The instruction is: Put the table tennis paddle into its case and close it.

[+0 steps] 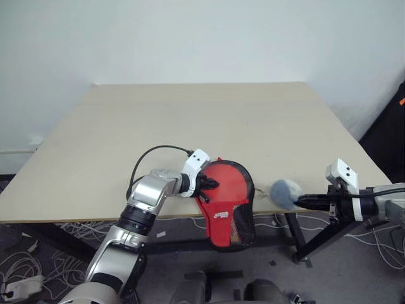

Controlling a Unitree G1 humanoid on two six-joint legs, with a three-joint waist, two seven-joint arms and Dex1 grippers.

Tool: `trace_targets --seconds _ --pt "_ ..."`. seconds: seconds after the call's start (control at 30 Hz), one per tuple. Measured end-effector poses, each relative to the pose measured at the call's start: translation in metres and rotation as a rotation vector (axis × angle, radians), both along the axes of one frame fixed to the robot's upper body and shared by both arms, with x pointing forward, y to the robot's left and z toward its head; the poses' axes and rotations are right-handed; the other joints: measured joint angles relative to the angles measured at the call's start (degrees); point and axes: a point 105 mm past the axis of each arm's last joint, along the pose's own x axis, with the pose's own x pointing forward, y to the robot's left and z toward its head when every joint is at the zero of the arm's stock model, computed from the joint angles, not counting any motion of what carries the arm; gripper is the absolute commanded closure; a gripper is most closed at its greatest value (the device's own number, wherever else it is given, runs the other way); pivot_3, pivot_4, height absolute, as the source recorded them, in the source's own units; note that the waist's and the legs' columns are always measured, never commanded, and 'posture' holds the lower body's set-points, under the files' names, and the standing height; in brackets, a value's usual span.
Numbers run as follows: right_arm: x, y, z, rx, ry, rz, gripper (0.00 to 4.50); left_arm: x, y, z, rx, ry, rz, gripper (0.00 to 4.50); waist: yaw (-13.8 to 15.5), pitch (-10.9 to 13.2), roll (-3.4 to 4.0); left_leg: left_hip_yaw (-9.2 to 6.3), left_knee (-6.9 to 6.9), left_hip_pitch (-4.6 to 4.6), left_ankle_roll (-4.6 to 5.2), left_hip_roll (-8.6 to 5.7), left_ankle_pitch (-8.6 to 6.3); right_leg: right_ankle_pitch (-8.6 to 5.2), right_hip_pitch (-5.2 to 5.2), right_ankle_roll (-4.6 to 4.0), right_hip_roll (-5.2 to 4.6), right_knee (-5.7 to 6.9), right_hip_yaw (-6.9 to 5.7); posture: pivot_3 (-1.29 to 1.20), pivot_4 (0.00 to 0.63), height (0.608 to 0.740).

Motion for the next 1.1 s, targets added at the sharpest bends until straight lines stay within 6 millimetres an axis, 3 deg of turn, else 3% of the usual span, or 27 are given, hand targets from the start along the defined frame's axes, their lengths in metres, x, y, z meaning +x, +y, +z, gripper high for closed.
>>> trace_targets --seconds 0.37,0.67,0.83,1.1 --pt "-0.043 0.004 -0.007 -0.031 0.088 0.129 4.48 -0.002 -0.008 -0.001 -0.018 0.003 -0.023 4.5 0.59 -0.06 0.17 -0.12 0.02 0.0 0.3 -0.04 -0.3 0.02 0.55 0.13 -0.45 -0.77 -0.77 0.0 0.0 0.722" --pt "-0.066 -0.003 -0.017 -0.054 0.155 0.195 4.48 -0.003 -0.015 0.001 -0.044 0.001 -0.039 4.5 2.15 -0.06 0.14 0.0 0.05 -0.02 0.54 -0.34 -0.53 -0.12 0.58 0.52 -0.68 -0.88 -1.01 0.0 0.0 0.722" --pt "-0.078 -0.005 -0.012 -0.029 0.191 0.214 4.48 -0.004 -0.016 0.0 -0.047 0.002 -0.039 4.5 2.36 -0.01 0.05 0.01 0.1 -0.02 0.61 -0.42 -0.57 -0.19 0.64 0.64 -0.74 -0.88 -1.02 0.0 0.0 0.722" --pt "-0.127 0.007 -0.016 0.026 0.36 0.304 4.48 -0.004 -0.014 -0.002 -0.044 0.006 -0.03 4.5 2.3 0.0 -0.07 -0.01 0.14 0.04 0.61 -0.42 -0.59 -0.2 0.71 0.67 -0.79 -0.85 -1.04 0.0 0.0 0.722"
